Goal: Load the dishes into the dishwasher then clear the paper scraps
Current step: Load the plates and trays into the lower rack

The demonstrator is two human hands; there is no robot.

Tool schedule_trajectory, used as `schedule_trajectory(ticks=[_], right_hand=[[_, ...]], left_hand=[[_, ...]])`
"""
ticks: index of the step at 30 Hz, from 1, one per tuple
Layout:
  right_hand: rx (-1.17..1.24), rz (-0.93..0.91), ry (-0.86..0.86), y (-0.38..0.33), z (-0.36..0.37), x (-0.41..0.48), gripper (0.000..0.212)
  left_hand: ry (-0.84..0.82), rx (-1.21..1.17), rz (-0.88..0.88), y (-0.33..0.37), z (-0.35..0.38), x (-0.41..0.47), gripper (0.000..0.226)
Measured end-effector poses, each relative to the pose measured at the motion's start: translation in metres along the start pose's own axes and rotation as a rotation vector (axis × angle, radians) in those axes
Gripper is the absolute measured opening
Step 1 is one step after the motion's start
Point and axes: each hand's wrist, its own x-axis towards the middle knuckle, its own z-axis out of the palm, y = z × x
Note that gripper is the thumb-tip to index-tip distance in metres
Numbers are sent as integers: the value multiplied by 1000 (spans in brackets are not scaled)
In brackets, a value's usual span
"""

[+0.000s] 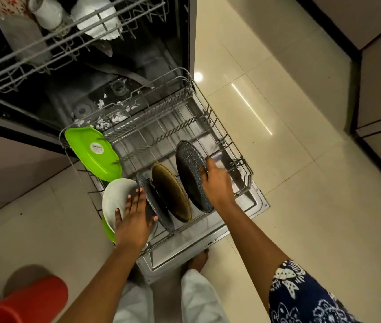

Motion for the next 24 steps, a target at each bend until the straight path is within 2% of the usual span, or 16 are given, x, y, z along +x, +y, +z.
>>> schedule_trajectory(ticks=[6,12,17,22,24], right_hand=[[-79,-1,-119,-1,14,15,21],[-132,19,-343,5,32,28,28],[-134,44,-353,10,30,42,28],[-115,80,-398,11,24,44,43],[-96,101,-355,8,20,39,47]], left_hand=[[4,-11,7,-1,-1,-1,84],[16,-13,16,-8,0,-1,92],[39,-7,17,-6,1,-3,93],[11,16,13,1,-3,-2,92],[-16,14,25,4,-6,-3,92]])
